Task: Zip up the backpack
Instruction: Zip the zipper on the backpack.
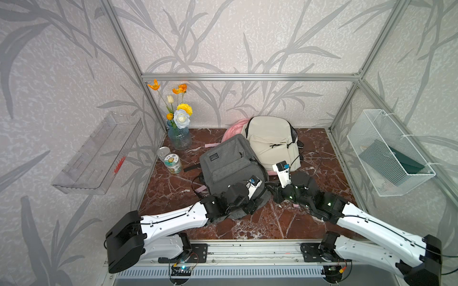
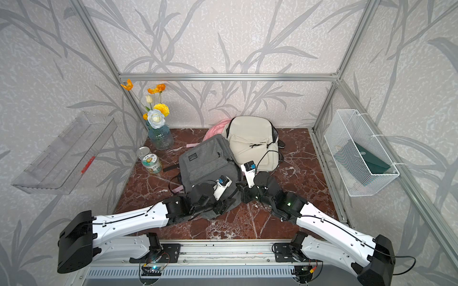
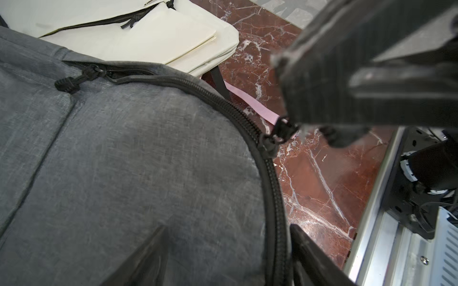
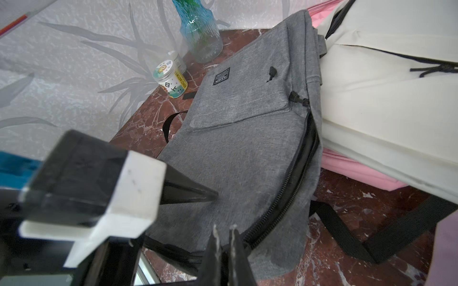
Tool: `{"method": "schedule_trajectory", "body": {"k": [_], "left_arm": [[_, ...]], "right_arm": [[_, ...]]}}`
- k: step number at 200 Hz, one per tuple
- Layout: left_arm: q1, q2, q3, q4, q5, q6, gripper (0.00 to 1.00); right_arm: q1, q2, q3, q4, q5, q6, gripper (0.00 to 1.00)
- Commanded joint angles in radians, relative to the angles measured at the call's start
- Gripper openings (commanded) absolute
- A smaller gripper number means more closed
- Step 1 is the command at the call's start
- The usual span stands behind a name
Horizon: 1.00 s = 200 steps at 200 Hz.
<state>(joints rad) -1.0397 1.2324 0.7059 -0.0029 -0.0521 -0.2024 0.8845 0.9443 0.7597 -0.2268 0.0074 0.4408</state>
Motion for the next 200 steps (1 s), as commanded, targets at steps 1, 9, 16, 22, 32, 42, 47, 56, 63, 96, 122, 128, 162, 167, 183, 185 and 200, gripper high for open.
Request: {"method": "schedule_trajectory", "body": {"k": [1, 9, 16, 22, 32, 42, 47, 56, 63, 96, 122, 128, 162, 167, 183, 185, 200], "left_arm": [[0.002, 0.044, 0.044, 0.030, -0.037, 0.004, 0.69], [0.002, 0.056, 0.050, 0.028, -0.037, 0.007, 0.61], [0.001, 0.062, 0.053, 0.025, -0.036, 0.010, 0.54], [0.001, 0.065, 0.055, 0.017, -0.027, 0.013, 0.49], [0.001, 0.067, 0.058, -0.010, -0.006, 0.028, 0.45], [0.000, 0.062, 0.051, -0.028, 0.012, 0.038, 0.40], [-0.001, 0.057, 0.045, -0.037, 0.018, 0.037, 0.37], [-0.002, 0.044, 0.030, -0.043, 0.025, 0.028, 0.31], [-0.002, 0.032, 0.016, -0.048, 0.032, 0.022, 0.28], [-0.012, -0.038, -0.037, -0.078, 0.050, 0.001, 0.22], [-0.029, -0.069, -0.051, -0.119, 0.058, 0.006, 0.21], [-0.033, -0.071, -0.050, -0.134, 0.057, 0.010, 0.20], [-0.042, -0.077, -0.062, -0.147, 0.038, 0.011, 0.03], [-0.041, -0.076, -0.063, -0.147, 0.032, 0.012, 0.00], [-0.042, -0.080, -0.068, -0.135, 0.026, 0.010, 0.00], [-0.042, -0.079, -0.069, -0.134, 0.024, 0.010, 0.00], [-0.042, -0.091, -0.071, -0.140, 0.016, 0.010, 0.00]], "right_arm": [[0.011, -0.027, -0.004, 0.043, -0.003, 0.005, 0.00], [0.011, -0.032, -0.005, 0.032, 0.018, 0.008, 0.00], [0.011, -0.034, -0.005, 0.019, 0.051, 0.010, 0.00], [0.010, -0.038, -0.010, 0.013, 0.085, 0.015, 0.00], [0.007, -0.046, -0.021, 0.011, 0.149, 0.031, 0.00], [-0.010, -0.050, -0.025, 0.000, 0.181, 0.039, 0.00], [-0.027, -0.050, -0.028, 0.001, 0.178, 0.041, 0.00], [-0.056, -0.042, -0.025, -0.004, 0.169, 0.044, 0.00], [-0.082, -0.030, -0.016, -0.020, 0.175, 0.057, 0.00], [-0.192, 0.064, 0.035, -0.050, 0.154, 0.082, 0.00], [-0.226, 0.136, 0.088, -0.060, 0.160, 0.067, 0.00], [-0.230, 0.149, 0.098, -0.058, 0.166, 0.058, 0.00], [-0.229, 0.182, 0.148, -0.065, 0.082, 0.040, 0.00], [-0.227, 0.179, 0.145, -0.059, 0.065, 0.043, 0.00], [-0.206, 0.157, 0.119, -0.047, 0.047, 0.048, 0.00], [-0.203, 0.152, 0.116, -0.046, 0.050, 0.048, 0.00], [-0.196, 0.119, 0.084, -0.058, 0.113, 0.047, 0.00]]}}
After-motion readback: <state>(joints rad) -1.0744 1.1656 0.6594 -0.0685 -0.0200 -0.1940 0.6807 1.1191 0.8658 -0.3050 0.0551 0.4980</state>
